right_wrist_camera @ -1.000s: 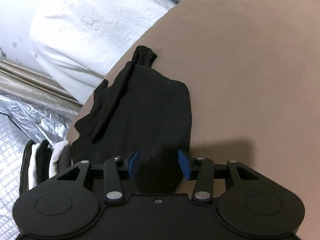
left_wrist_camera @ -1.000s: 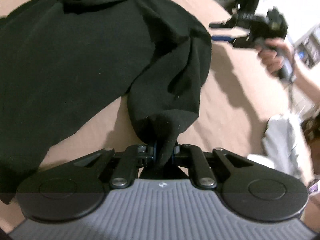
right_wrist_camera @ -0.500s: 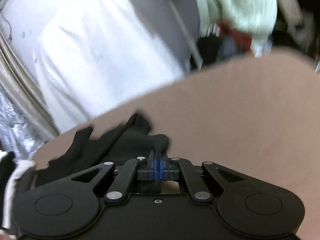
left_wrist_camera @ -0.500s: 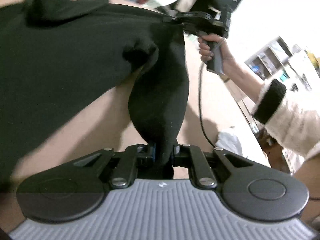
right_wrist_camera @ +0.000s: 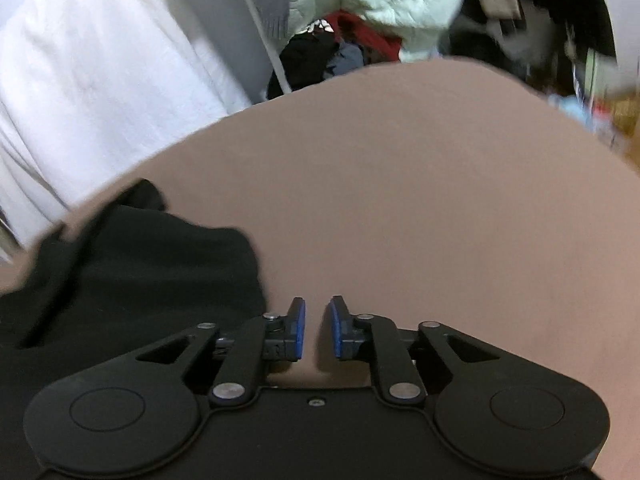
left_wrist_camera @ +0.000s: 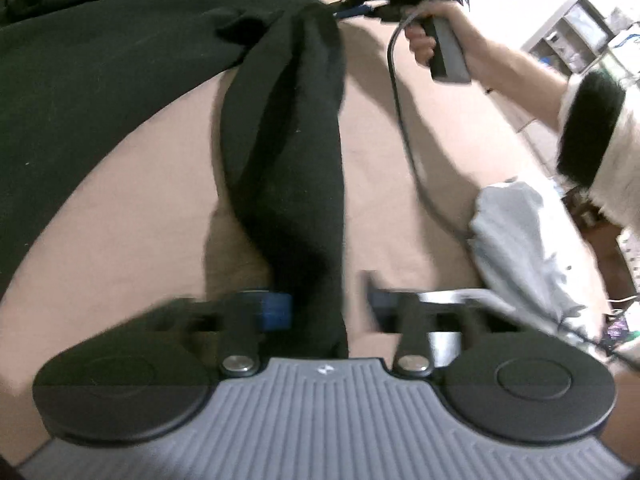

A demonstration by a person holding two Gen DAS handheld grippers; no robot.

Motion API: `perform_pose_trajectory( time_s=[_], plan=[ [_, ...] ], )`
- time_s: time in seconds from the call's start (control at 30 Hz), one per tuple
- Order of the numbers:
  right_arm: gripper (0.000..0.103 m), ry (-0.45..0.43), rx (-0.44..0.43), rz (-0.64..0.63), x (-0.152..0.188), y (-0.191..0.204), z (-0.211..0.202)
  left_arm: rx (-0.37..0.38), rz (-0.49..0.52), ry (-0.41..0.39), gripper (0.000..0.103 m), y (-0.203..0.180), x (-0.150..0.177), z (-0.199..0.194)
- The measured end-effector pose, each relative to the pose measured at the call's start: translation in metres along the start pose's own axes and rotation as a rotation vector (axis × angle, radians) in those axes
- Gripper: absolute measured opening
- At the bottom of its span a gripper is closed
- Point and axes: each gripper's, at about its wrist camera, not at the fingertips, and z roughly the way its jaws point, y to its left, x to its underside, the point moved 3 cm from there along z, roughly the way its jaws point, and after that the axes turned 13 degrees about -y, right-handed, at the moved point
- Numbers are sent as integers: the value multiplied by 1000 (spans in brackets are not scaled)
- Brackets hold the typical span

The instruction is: Fold clothes

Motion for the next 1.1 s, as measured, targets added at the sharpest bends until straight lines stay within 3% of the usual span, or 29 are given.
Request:
perform_pose_trajectory(
  time_s=[0.07,0.13,0.2,0.27,0.33,0.4,0.47,0.5,0.53,0.57,0.6,0.67,0.7,0.8,0.83,0.87,0.97,1.03,1.1],
  plan=[
    [36,36,-79,70,10,-2,-19,15,19,-26,8,-3,-3,-8],
    [59,83,-167,119,22,2,-34,37,38,-45,8,-9,-6,-14],
    [65,133,-249,170,35,8,-47,60,58,-39,8,-20,-13,-12],
    [70,174,-277,197,48,12,-53,69,77,-14,8,-26,-8,-6],
    [84,179,-264,205,61,13,-51,76,93,13,8,-32,-3,1],
    [84,154,-227,200,74,13,-42,95,90,18,8,-37,-1,2],
    [75,99,-215,169,77,15,-40,116,82,18,8,-41,0,2],
    [49,78,-206,142,76,17,-41,127,77,18,10,-44,0,2],
    [3,57,-197,115,74,19,-42,130,69,12,12,-43,-1,0],
    [5,28,-186,83,72,22,-45,129,57,2,13,-40,-4,-2],
    [4,-33,-167,27,65,24,-56,128,46,-7,21,-38,-7,-4],
    [3,-145,-125,-87,52,29,-77,115,11,-15,47,-29,-11,-8],
    [2,-151,-87,-150,48,28,-78,111,-5,-17,60,-24,-13,-10],
    [3,-152,47,-319,43,26,-75,89,-48,5,62,-11,-13,-10],
    [13,-140,99,-360,46,23,-70,74,-63,25,63,-7,-12,-8],
    [15,-110,137,-372,49,18,-65,56,-74,45,63,-4,-10,-5],
    [19,-58,58,-165,51,3,-70,-12,-60,93,63,-1,-5,3],
    [49,-2,-59,28,61,-3,-83,-42,-27,102,63,-2,-3,7],
    [52,78,-175,207,74,-9,-97,-38,24,88,59,-6,-1,7]
  ],
)
